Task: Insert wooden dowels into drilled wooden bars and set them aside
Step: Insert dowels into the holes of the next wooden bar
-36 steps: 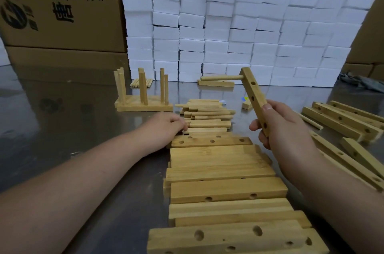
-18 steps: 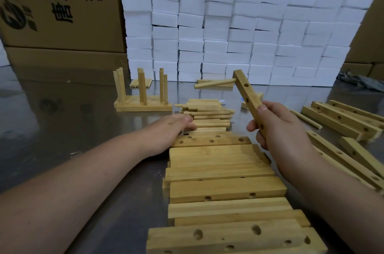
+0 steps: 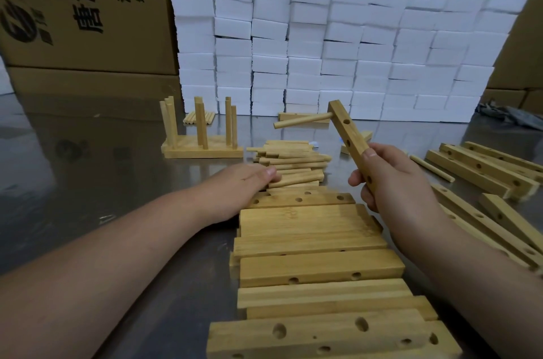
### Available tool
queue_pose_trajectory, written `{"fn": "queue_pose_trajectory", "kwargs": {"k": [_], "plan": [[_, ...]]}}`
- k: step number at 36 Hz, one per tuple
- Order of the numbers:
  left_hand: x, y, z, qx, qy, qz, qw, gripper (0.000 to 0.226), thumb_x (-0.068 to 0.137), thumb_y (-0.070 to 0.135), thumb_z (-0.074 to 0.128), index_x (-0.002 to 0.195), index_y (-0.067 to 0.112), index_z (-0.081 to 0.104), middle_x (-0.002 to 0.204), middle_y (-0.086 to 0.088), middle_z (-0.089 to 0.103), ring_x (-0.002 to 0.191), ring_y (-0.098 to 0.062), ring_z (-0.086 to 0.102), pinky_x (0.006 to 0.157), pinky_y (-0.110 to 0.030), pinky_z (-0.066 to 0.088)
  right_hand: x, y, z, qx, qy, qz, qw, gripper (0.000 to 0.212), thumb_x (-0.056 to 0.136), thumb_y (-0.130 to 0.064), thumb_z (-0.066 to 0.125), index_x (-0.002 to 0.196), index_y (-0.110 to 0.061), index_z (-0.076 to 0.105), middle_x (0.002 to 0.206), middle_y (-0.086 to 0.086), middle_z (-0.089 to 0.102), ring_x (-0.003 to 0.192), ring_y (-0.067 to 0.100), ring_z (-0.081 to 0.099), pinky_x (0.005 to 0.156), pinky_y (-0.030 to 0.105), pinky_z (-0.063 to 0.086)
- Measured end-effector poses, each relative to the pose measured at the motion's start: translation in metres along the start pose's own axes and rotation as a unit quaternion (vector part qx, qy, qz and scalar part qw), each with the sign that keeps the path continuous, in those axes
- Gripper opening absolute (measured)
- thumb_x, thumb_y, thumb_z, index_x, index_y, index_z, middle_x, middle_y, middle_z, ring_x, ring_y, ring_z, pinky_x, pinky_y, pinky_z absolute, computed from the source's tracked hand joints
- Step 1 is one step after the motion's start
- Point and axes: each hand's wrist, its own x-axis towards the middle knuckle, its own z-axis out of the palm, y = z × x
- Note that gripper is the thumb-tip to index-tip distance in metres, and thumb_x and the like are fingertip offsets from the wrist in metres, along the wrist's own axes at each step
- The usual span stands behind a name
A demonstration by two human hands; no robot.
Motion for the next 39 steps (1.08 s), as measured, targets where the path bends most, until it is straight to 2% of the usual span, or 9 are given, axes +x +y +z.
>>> {"fn": "queue_pose_trajectory", "kwargs": {"k": [3,9,14,18,20,23,26,33,39], "plan": [[0.000,0.001,-0.001,0.011,0.016,-0.007,1.000,0.036,0.094,0.047,0.033,0.114,0.035,0.060,0.122,0.016,0.053,0.115,-0.003,0.045,0.095,-0.024,0.032,0.000,0.000,0.000,0.002,0.000,0.000,1.000,0.026,0.098,-0.033,0.041,0.121,-0.029,0.052,0.061,-0.008,0.061,0.049,0.006,0.043,0.052,0.026,0.035],[0.002,0.002,0.000,-0.028,0.045,-0.018,0.998,0.018,0.092,0.036,0.047,0.091,0.032,0.065,0.115,0.015,0.058,0.109,-0.005,0.050,0.086,-0.024,0.035,0.001,0.000,0.000,0.004,-0.002,0.002,1.000,0.024,0.097,-0.033,0.042,0.118,-0.030,0.053,0.058,-0.011,0.061,0.047,0.006,0.043,0.051,0.026,0.035],[0.002,0.002,0.000,-0.029,0.039,-0.028,0.998,0.017,0.092,0.035,0.049,0.087,0.034,0.066,0.108,0.015,0.060,0.103,-0.005,0.053,0.085,-0.024,0.040,0.000,-0.001,0.000,0.001,-0.006,-0.001,1.000,0.023,0.098,-0.034,0.041,0.116,-0.030,0.053,0.058,-0.011,0.061,0.049,0.006,0.044,0.052,0.026,0.035],[0.003,0.002,-0.001,-0.019,0.015,-0.030,0.999,0.018,0.092,0.034,0.049,0.098,0.035,0.066,0.111,0.021,0.055,0.106,0.000,0.047,0.083,-0.015,0.031,-0.001,-0.002,0.000,0.006,-0.004,-0.001,1.000,0.023,0.098,-0.033,0.042,0.118,-0.030,0.053,0.062,-0.007,0.061,0.053,0.009,0.044,0.054,0.028,0.035],[0.005,0.004,-0.001,-0.006,0.009,-0.036,0.999,0.016,0.091,0.029,0.053,0.094,0.036,0.067,0.111,0.023,0.051,0.106,0.001,0.044,0.082,-0.013,0.029,-0.001,-0.003,0.000,0.009,-0.002,0.001,1.000,0.025,0.098,-0.033,0.042,0.119,-0.029,0.053,0.065,-0.006,0.061,0.053,0.009,0.043,0.054,0.028,0.035],[0.006,0.006,-0.003,-0.020,0.012,-0.057,0.998,0.016,0.087,0.023,0.058,0.083,0.036,0.066,0.105,0.025,0.052,0.102,-0.004,0.051,0.075,-0.011,0.037,-0.001,-0.003,0.000,0.012,0.000,0.006,1.000,0.025,0.098,-0.033,0.041,0.120,-0.029,0.052,0.067,-0.006,0.060,0.053,0.009,0.043,0.051,0.026,0.035],[0.005,0.006,-0.005,-0.025,0.002,-0.061,0.998,0.013,0.087,0.023,0.059,0.082,0.030,0.069,0.103,0.025,0.056,0.100,-0.004,0.053,0.069,-0.010,0.034,0.000,-0.003,0.000,0.027,0.003,0.015,1.000,0.027,0.098,-0.031,0.040,0.123,-0.029,0.051,0.070,-0.005,0.058,0.054,0.010,0.041,0.051,0.025,0.034],[0.002,0.010,-0.005,-0.042,0.021,-0.079,0.996,0.010,0.084,0.022,0.063,0.077,0.026,0.069,0.112,0.003,0.065,0.104,-0.016,0.059,0.070,-0.014,0.041,0.008,-0.001,0.000,0.074,0.000,0.042,0.996,0.038,0.097,-0.018,0.039,0.134,-0.022,0.046,0.065,-0.004,0.057,0.048,0.010,0.037,0.047,0.025,0.032],[0.001,0.013,-0.004,-0.056,0.030,-0.077,0.995,0.010,0.084,0.019,0.065,0.076,0.024,0.067,0.113,0.001,0.066,0.105,-0.018,0.060,0.074,-0.016,0.043,0.013,0.001,0.002,0.062,0.000,0.049,0.997,0.046,0.094,-0.011,0.037,0.138,-0.023,0.042,0.064,-0.007,0.059,0.040,0.004,0.043,0.046,0.023,0.034]]}}
